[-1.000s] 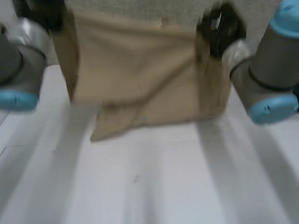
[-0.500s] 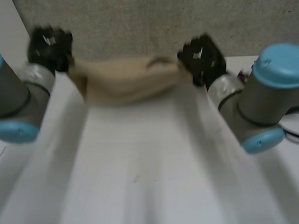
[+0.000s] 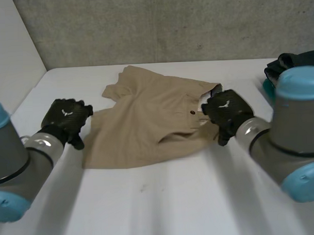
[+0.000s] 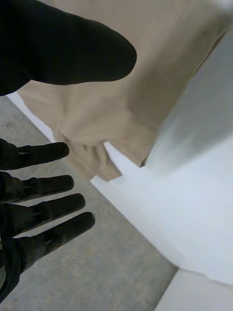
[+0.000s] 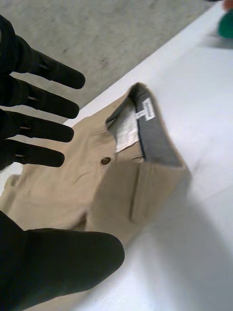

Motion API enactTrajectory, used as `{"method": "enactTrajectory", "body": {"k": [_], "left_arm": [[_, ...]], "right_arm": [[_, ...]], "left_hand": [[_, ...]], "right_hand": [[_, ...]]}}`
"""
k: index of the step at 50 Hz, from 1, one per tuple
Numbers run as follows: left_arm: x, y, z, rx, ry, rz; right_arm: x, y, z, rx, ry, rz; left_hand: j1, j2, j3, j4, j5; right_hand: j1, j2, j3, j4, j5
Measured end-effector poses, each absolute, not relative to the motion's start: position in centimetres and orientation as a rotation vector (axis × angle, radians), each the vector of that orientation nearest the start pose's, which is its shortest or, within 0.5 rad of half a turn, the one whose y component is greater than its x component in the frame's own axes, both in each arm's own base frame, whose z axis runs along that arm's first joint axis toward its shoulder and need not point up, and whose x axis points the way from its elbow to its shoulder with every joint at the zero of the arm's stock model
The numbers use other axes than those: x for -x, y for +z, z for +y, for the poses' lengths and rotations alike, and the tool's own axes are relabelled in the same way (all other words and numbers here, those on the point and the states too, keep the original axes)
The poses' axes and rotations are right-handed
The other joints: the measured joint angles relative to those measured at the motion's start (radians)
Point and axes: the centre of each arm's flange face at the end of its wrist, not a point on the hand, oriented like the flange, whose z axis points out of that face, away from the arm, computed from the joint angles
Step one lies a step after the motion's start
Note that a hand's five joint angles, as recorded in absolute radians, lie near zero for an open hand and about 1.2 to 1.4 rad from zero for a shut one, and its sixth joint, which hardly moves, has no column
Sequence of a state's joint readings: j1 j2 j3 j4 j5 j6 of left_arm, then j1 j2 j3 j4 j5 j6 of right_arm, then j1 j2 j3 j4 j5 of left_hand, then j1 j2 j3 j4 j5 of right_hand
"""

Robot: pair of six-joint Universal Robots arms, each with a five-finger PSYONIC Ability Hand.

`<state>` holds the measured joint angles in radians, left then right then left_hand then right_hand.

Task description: Fold the laundry.

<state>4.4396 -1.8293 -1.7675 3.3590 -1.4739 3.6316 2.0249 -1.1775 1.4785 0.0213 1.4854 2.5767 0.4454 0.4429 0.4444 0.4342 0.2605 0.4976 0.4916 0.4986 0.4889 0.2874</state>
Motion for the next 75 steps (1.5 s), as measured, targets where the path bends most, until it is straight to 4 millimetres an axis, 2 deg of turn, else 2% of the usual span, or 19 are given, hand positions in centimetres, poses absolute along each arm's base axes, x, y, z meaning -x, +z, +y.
{"method": "enactTrajectory", "body": {"k": [5, 8, 10, 12, 21, 27, 29, 31, 36, 41, 47, 48, 49, 51, 53, 58, 64, 69, 75], "left_arm": [[21.5, 18.5, -25.2, -1.012, -1.815, 2.319], [21.4, 17.5, -24.0, -1.052, -1.731, 2.401], [21.3, 17.3, -23.9, -1.062, -1.712, 2.418], [21.4, 16.2, -23.8, -1.089, -1.65, 2.469], [21.7, 13.7, -26.4, -1.118, -1.623, 2.462], [21.9, 12.9, -28.2, -1.13, -1.647, 2.422], [21.9, 12.7, -28.7, -1.133, -1.649, 2.411], [22.0, 12.6, -29.1, -1.139, -1.652, 2.399], [22.2, 12.2, -29.9, -1.159, -1.666, 2.364], [22.6, 11.9, -30.6, -1.184, -1.697, 2.312], [23.1, 11.8, -31.2, -1.201, -1.748, 2.265], [23.1, 11.8, -31.2, -1.203, -1.756, 2.259], [23.2, 11.8, -31.3, -1.205, -1.762, 2.255], [23.3, 11.7, -31.4, -1.208, -1.778, 2.24], [23.4, 11.7, -31.5, -1.208, -1.789, 2.228], [23.4, 12.5, -31.6, -1.192, -1.817, 2.198], [23.3, 14.4, -31.2, -1.161, -1.856, 2.183], [23.4, 15.8, -30.4, -1.148, -1.876, 2.198], [23.5, 16.6, -29.7, -1.148, -1.875, 2.233]], "right_arm": [[-26.7, 20.9, -26.0, 1.272, -1.739, 2.247], [-26.3, 20.1, -26.1, 1.336, -1.672, 2.258], [-26.3, 19.8, -26.2, 1.354, -1.661, 2.256], [-26.5, 18.7, -26.5, 1.422, -1.639, 2.242], [-28.2, 15.1, -27.9, 1.494, -1.698, 2.167], [-29.3, 13.4, -28.4, 1.514, -1.744, 2.12], [-29.5, 13.1, -28.5, 1.523, -1.757, 2.11], [-29.7, 12.8, -28.6, 1.534, -1.77, 2.103], [-29.8, 12.6, -28.9, 1.546, -1.791, 2.103], [-29.8, 12.7, -29.2, 1.54, -1.809, 2.111], [-29.7, 12.8, -29.3, 1.527, -1.818, 2.115], [-29.6, 12.9, -29.4, 1.525, -1.819, 2.116], [-29.6, 12.9, -29.4, 1.524, -1.819, 2.117], [-29.5, 13.0, -29.4, 1.519, -1.817, 2.121], [-29.4, 13.3, -29.4, 1.513, -1.814, 2.128], [-28.8, 14.8, -29.4, 1.481, -1.792, 2.16], [-28.1, 16.1, -29.0, 1.477, -1.69, 2.224], [-28.3, 15.5, -28.5, 1.514, -1.566, 2.263], [-29.3, 14.1, -29.3, 1.524, -1.617, 2.225]], "left_hand": [[0.06, 0.062, 0.058, 0.073, 0.074], [0.135, 0.127, 0.127, 0.141, 0.141], [0.137, 0.129, 0.128, 0.144, 0.142], [0.125, 0.124, 0.122, 0.129, 0.124], [0.121, 0.121, 0.121, 0.125, 0.122], [0.122, 0.121, 0.121, 0.127, 0.132], [0.122, 0.121, 0.121, 0.127, 0.132], [0.122, 0.123, 0.121, 0.134, 0.139], [0.148, 0.145, 0.146, 0.162, 0.161], [0.275, 0.269, 0.269, 0.282, 0.276], [0.374, 0.367, 0.36, 0.37, 0.362], [0.511, 0.501, 0.496, 0.508, 0.499], [0.526, 0.522, 0.517, 0.522, 0.512], [0.694, 0.698, 0.685, 0.701, 0.687], [0.696, 0.746, 0.739, 0.759, 0.714], [0.696, 0.75, 0.744, 0.764, 0.714], [0.696, 0.75, 0.744, 0.764, 0.714], [0.696, 0.75, 0.744, 0.764, 0.714], [0.696, 0.75, 0.744, 0.764, 0.714]], "right_hand": [[0.0, 0.0, 0.0, 0.0, 0.0], [0.0, 0.0, 0.0, 0.0, 0.009], [0.0, 0.0, 0.0, 0.0, 0.011], [0.0, 0.0, 0.0, 0.0, 0.014], [0.068, 0.085, 0.076, 0.086, 0.12], [0.488, 0.496, 0.483, 0.492, 0.518], [0.588, 0.641, 0.627, 0.638, 0.655], [0.589, 0.684, 0.677, 0.691, 0.691], [0.589, 0.684, 0.685, 0.705, 0.7], [0.589, 0.684, 0.685, 0.706, 0.7], [0.589, 0.684, 0.685, 0.706, 0.7], [0.589, 0.684, 0.685, 0.706, 0.7], [0.589, 0.683, 0.684, 0.705, 0.699], [0.43, 0.465, 0.466, 0.481, 0.499], [0.291, 0.282, 0.287, 0.3, 0.317], [0.125, 0.11, 0.095, 0.105, 0.111], [0.047, 0.038, 0.035, 0.042, 0.044], [0.051, 0.046, 0.045, 0.053, 0.08], [0.061, 0.097, 0.093, 0.097, 0.134]]}}
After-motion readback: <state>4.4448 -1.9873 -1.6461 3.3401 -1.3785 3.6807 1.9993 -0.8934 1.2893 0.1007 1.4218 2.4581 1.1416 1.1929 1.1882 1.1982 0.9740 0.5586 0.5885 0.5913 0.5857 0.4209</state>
